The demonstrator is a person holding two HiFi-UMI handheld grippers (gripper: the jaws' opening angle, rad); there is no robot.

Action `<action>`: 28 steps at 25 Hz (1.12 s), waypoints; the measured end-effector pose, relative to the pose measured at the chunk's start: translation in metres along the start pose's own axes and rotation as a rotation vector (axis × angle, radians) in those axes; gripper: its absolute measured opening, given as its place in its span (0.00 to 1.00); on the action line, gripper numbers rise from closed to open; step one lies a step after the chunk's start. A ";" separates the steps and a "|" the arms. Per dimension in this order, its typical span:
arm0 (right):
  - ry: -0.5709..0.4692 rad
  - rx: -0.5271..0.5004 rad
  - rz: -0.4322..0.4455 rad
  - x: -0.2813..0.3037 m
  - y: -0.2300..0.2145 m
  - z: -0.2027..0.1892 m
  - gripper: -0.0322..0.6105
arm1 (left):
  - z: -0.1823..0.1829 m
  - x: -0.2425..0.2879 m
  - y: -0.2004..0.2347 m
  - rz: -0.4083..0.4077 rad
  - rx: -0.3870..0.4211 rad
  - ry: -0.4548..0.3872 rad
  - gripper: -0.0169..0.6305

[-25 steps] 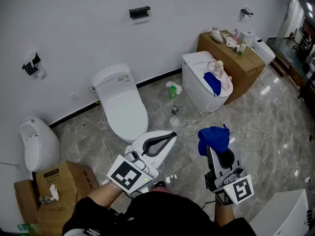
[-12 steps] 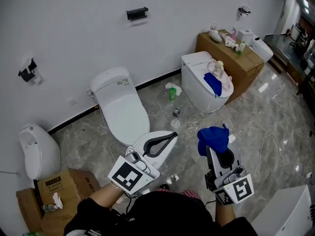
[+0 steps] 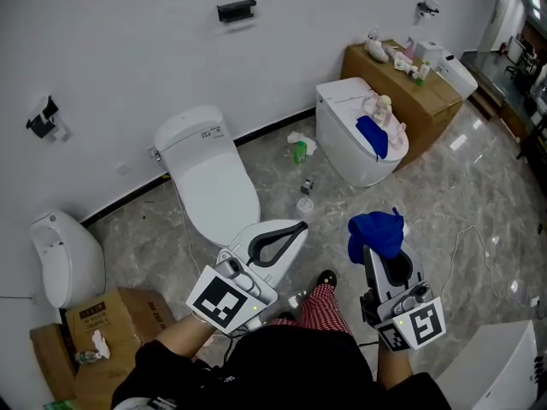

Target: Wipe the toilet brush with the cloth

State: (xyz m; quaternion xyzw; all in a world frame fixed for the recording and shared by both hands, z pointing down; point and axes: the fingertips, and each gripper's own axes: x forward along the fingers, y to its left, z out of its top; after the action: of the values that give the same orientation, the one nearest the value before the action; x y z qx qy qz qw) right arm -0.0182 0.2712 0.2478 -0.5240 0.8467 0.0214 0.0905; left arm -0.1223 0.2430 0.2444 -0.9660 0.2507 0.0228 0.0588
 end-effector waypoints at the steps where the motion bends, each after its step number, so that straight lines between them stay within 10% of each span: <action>1: 0.000 0.001 0.005 0.003 -0.003 0.000 0.17 | -0.001 0.003 0.002 0.006 0.001 0.003 0.03; 28: 0.016 0.034 0.081 0.111 -0.153 -0.019 0.17 | -0.029 0.149 0.093 0.073 -0.002 0.045 0.03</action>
State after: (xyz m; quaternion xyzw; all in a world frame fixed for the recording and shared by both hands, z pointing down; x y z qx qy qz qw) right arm 0.0675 0.1012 0.2564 -0.4878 0.8681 0.0064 0.0917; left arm -0.0367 0.0868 0.2522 -0.9566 0.2868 0.0032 0.0512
